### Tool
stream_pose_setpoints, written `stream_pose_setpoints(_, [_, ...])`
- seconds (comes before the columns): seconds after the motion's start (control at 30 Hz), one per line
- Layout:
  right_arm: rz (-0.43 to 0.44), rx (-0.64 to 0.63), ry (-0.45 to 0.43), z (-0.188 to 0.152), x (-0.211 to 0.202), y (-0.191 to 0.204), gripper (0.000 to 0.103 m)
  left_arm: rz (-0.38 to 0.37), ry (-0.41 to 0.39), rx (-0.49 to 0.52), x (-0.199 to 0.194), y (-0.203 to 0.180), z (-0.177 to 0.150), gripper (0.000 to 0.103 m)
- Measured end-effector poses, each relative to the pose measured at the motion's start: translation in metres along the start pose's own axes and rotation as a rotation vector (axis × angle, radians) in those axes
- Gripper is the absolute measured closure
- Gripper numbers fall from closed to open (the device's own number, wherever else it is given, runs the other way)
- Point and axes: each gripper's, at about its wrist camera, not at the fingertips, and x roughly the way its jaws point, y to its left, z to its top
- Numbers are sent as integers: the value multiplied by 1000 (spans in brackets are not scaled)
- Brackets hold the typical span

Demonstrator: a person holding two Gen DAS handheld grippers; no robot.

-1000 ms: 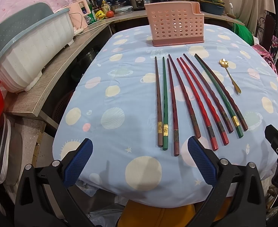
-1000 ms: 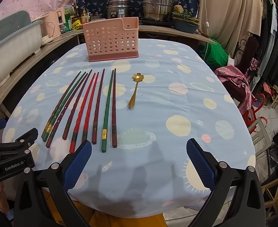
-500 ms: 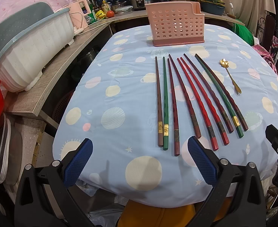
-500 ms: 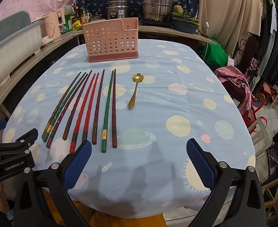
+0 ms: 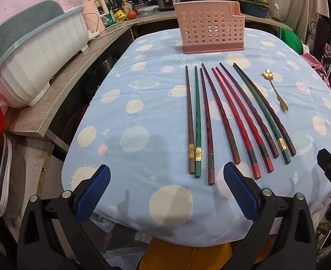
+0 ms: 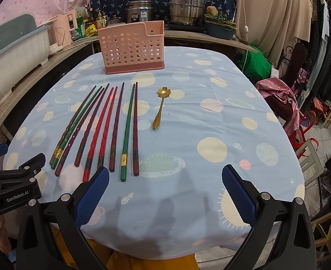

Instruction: Organize utensils

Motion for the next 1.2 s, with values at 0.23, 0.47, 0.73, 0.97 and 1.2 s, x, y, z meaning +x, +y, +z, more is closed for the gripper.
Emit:
stream_pose_setpoints(0.23, [11,25,24,0,6,-7,11,-26,33,-38,12,9,4,7])
stream_pose_setpoints(0.47, [19,19,33,3,17,-7,11,-33,65,-110,33,29,14,7])
stream_pose_setpoints(0.73, [18,19,50,8,31,-7,11,-64,98,-105,57,27,20,12])
stream_pose_setpoints(0.97, [17,17,64,11,39,-5,11,-77,107,-106,70,27,22,13])
stream_pose_setpoints(1.2, [30,11,73,16,46,-2,11,-94,121,-102,77,25,21,15])
